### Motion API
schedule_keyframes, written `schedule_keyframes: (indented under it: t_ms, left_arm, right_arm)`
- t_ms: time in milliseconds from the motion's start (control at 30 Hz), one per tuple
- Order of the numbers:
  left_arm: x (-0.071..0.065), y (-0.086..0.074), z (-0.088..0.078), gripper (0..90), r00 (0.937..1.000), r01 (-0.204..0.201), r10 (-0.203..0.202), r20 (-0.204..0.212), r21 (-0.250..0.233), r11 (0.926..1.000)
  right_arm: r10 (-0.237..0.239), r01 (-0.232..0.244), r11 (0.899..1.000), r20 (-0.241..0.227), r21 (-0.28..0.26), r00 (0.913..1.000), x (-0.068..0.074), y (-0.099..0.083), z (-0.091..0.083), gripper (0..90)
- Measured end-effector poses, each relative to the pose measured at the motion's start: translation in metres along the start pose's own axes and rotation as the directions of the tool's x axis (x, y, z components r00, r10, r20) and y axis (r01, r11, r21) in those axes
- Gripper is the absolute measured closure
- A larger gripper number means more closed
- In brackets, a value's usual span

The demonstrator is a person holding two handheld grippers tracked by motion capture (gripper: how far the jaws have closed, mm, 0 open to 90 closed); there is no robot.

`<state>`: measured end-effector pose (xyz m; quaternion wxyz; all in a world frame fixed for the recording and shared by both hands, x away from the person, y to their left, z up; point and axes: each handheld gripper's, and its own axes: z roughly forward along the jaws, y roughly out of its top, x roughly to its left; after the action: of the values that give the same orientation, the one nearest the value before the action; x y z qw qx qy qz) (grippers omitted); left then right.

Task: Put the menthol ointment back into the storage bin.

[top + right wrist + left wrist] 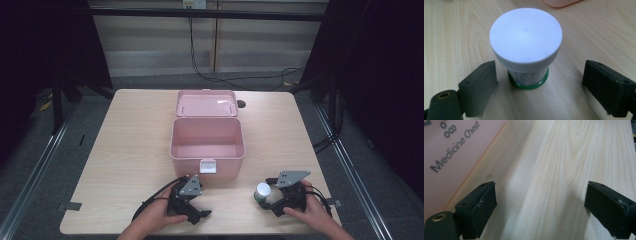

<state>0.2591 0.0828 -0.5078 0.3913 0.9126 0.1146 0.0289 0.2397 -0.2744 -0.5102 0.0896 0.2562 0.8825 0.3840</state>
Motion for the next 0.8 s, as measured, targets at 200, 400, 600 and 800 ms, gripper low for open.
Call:
schedule_keyframes:
  t_ms: [200, 400, 600, 800]
  left_arm:
    - [0.0, 0.0, 0.0, 9.9, 1.0, 0.0, 0.0, 0.001, 0.0, 1.0]
    - [0.0, 0.0, 0.0, 9.9, 1.0, 0.0, 0.0, 0.0, -0.001, 1.0]
    - [0.0, 0.0, 0.0, 9.9, 1.0, -0.001, 0.001, -0.002, 0.004, 1.0]
    - [0.0, 0.0, 0.0, 9.8, 1.0, -0.002, 0.002, -0.002, 0.004, 1.0]
  right_arm:
    - [0.007, -0.007, 0.998, 0.012, 0.058, 0.9999, 0.002, 0.007, 0.0, 11.8]
    - [-0.001, 0.002, 0.982, -0.004, 0.19, 1.0, 0.004, 0.02, -0.002, 14.6]
    - [-0.006, 0.016, 0.961, -0.038, 0.277, 0.9993, 0.01, 0.033, -0.004, 20.9]
    - [0.018, -0.008, 0.921, -0.023, 0.39, 0.9996, 0.008, 0.053, -0.008, 22.2]
